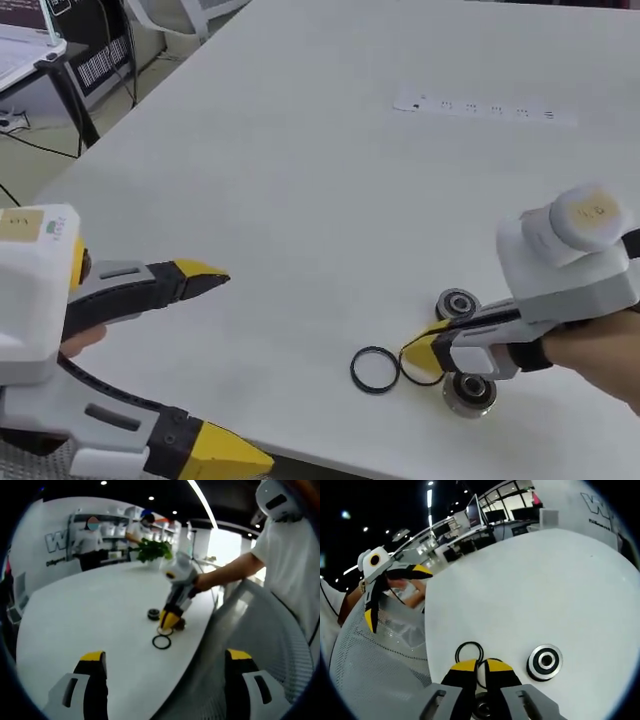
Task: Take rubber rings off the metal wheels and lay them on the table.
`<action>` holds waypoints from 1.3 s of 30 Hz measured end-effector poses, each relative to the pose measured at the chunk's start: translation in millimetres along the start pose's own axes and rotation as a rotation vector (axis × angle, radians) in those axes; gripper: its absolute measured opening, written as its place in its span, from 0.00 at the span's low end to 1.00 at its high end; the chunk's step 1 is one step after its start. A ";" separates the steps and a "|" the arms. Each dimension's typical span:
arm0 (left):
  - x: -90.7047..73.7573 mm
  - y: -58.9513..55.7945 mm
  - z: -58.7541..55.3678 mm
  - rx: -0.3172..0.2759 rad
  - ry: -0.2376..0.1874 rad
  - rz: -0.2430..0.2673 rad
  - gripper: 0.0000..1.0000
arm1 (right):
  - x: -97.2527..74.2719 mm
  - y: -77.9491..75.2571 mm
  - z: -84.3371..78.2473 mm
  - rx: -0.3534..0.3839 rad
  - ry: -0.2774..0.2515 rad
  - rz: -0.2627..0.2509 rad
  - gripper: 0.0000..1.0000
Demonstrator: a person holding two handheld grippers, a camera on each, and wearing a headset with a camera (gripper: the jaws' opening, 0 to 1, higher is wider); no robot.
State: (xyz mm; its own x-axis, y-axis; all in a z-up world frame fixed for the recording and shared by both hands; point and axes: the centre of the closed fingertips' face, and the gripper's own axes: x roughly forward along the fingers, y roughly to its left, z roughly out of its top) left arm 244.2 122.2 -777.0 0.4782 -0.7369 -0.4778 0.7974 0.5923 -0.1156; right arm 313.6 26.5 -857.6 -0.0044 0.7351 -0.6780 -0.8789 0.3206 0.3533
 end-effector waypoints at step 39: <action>3.4 0.1 22.3 0.098 0.035 -0.029 0.98 | -102.8 11.0 36.6 -0.193 -0.295 -0.066 0.35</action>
State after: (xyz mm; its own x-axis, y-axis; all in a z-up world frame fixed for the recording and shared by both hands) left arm 254.1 112.4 -759.2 0.4427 -0.7406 -0.5056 0.8436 0.5351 -0.0452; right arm 321.9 -23.7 -760.5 0.1684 0.8662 -0.4704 -0.9467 0.2750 0.1675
